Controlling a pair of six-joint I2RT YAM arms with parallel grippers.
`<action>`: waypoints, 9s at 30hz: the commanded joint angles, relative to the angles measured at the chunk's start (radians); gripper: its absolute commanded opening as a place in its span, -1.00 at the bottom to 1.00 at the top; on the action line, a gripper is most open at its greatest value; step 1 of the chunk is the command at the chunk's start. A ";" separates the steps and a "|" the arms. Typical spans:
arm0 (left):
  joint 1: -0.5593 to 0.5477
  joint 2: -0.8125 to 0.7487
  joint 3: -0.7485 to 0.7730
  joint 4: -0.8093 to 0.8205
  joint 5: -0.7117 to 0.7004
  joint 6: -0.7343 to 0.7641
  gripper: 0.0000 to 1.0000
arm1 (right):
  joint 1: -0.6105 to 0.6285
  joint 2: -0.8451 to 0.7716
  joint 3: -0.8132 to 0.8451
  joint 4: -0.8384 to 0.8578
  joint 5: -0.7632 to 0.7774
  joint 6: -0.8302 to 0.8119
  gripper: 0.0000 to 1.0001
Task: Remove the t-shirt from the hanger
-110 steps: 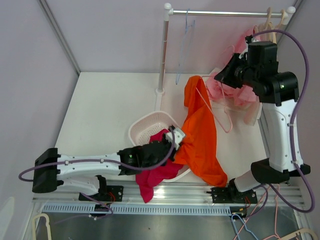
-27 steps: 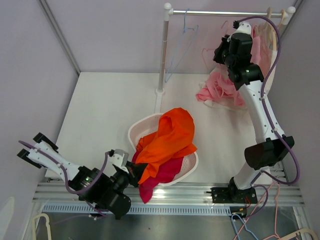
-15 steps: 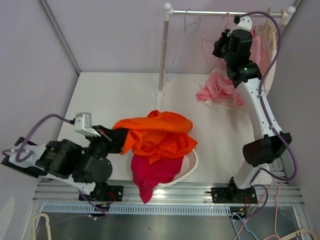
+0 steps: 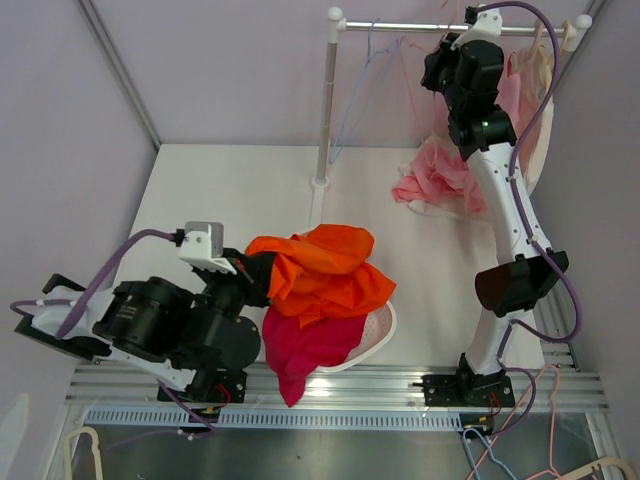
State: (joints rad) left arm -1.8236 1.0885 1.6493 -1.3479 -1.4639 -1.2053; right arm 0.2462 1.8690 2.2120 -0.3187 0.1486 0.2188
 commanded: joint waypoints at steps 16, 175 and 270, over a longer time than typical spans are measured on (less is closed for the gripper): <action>0.009 -0.001 0.012 -0.231 -0.036 -0.040 -0.99 | -0.008 0.131 0.164 -0.055 -0.049 0.023 -1.00; 0.877 -0.246 -0.554 0.924 1.237 0.857 0.99 | -0.125 -0.114 0.105 -0.074 0.081 -0.157 -1.00; 0.302 0.151 -0.480 1.635 0.952 1.192 0.99 | -0.087 -0.498 -0.372 -0.089 0.077 -0.016 -1.00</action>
State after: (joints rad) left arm -1.5253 1.2766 1.1542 0.3119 -0.4999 -0.0010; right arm 0.1886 1.2839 1.7374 -0.5049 0.2802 0.2287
